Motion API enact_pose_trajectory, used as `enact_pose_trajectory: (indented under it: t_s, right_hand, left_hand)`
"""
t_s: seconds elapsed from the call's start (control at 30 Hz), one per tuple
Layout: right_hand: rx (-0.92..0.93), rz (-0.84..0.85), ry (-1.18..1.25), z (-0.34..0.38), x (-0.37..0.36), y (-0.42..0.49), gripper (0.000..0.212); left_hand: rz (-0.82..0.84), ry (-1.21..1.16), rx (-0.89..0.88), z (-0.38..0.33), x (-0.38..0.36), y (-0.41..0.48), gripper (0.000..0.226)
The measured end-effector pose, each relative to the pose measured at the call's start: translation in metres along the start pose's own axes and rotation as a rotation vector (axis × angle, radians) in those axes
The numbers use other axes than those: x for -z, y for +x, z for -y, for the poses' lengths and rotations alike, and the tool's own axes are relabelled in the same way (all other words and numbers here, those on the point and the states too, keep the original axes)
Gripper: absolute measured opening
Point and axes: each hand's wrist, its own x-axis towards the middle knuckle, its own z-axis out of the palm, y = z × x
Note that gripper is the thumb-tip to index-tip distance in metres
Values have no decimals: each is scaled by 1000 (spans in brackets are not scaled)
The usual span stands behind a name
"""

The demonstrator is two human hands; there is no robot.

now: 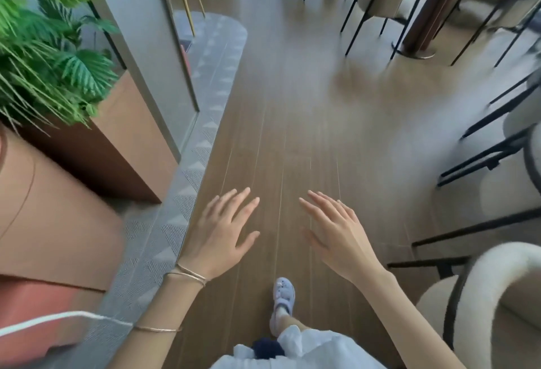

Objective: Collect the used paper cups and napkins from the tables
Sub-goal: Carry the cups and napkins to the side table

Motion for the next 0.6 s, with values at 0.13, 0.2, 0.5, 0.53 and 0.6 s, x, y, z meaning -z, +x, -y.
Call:
enact_pose_trajectory:
  t_s: [0.13, 0.2, 0.5, 0.53, 0.6]
  right_hand:
    - [38, -46, -7, -41, 25, 94, 52]
    - [61, -72, -22, -60, 37, 139, 51]
    - [97, -213, -83, -115, 69, 322, 48]
    - [101, -219, -94, -119, 70, 343, 48]
    - [116, -247, -117, -126, 72, 388, 48]
  left_hand:
    - [-47, 13, 0, 23, 18, 101, 57]
    - [-93, 31, -1, 36, 29, 149, 56]
    - [-197, 97, -30, 105, 67, 326, 57]
    - [-204, 100, -35, 117, 69, 346, 57]
    - [-224, 105, -45, 141, 77, 387, 57]
